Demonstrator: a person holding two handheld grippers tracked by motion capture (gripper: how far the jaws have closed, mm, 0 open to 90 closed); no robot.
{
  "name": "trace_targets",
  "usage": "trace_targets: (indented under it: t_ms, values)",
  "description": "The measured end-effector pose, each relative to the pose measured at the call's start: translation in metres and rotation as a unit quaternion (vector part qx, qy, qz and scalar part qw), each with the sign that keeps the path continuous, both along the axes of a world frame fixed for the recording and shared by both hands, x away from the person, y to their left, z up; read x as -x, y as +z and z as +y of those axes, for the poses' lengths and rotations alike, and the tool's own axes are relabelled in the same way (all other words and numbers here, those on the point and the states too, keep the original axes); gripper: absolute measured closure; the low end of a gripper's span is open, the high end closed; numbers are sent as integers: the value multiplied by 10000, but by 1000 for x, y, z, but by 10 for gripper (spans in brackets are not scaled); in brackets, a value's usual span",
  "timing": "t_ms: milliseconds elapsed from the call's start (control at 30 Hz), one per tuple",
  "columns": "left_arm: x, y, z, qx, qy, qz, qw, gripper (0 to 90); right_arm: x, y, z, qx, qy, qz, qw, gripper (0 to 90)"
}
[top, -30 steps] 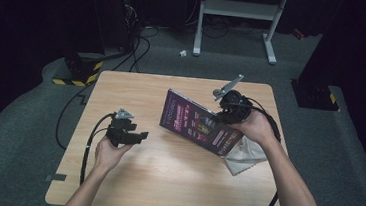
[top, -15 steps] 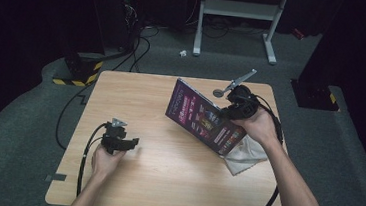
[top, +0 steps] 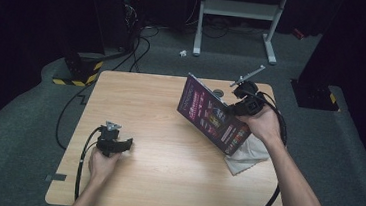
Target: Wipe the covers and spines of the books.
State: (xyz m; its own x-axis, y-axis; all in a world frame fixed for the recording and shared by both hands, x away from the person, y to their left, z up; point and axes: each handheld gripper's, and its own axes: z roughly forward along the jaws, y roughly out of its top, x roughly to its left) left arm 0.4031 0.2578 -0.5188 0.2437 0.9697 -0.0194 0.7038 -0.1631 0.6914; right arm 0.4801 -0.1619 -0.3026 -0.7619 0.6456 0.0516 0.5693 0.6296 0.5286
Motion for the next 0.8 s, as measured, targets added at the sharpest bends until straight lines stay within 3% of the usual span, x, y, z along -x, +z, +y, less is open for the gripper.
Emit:
trace_targets:
  t_ms: [33,133,367,633,800]
  values:
    - [2,-3,0,-82,14,-123,9999,324,0,0,-1,0,-46,12,10000,834]
    - [7,-8,2,4,48,-392,9992,309,-3,0,-4,-31,-245,67,9997,834]
    - [8,-8,4,-20,127,-374,9992,287,-13,2,-12,-132,-782,190,9967,834]
    - [8,-8,4,-20,131,-378,9992,286,-26,-3,-7,-149,-1155,295,9928,834]
    - [8,-8,4,-22,131,-376,9992,286,-33,-8,-4,-126,-1302,249,9911,834]
